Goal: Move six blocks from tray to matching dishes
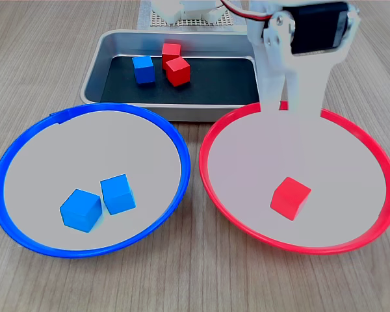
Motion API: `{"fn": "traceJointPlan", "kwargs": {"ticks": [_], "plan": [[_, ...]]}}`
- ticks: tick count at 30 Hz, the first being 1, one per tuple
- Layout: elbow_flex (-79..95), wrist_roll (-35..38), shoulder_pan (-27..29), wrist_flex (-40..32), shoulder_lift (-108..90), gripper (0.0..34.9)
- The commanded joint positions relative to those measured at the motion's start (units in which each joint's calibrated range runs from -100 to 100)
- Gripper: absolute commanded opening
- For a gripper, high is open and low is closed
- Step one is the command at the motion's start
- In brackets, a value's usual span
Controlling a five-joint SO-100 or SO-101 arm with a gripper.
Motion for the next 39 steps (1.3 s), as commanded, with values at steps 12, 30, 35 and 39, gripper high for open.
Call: {"fn": "traceJointPlan", "kwargs": {"ticks": [12,30,35,39], "plan": [[39.8,22.37,26.23,15.03,-27.5,11.5],[43.26,26.62,20.67,7.52,-22.55,15.4],[42.08,27.3,19.73,7.02,-19.99,10.8],[36.52,26.81,17.66,11.65,-19.05,0.1]]}}
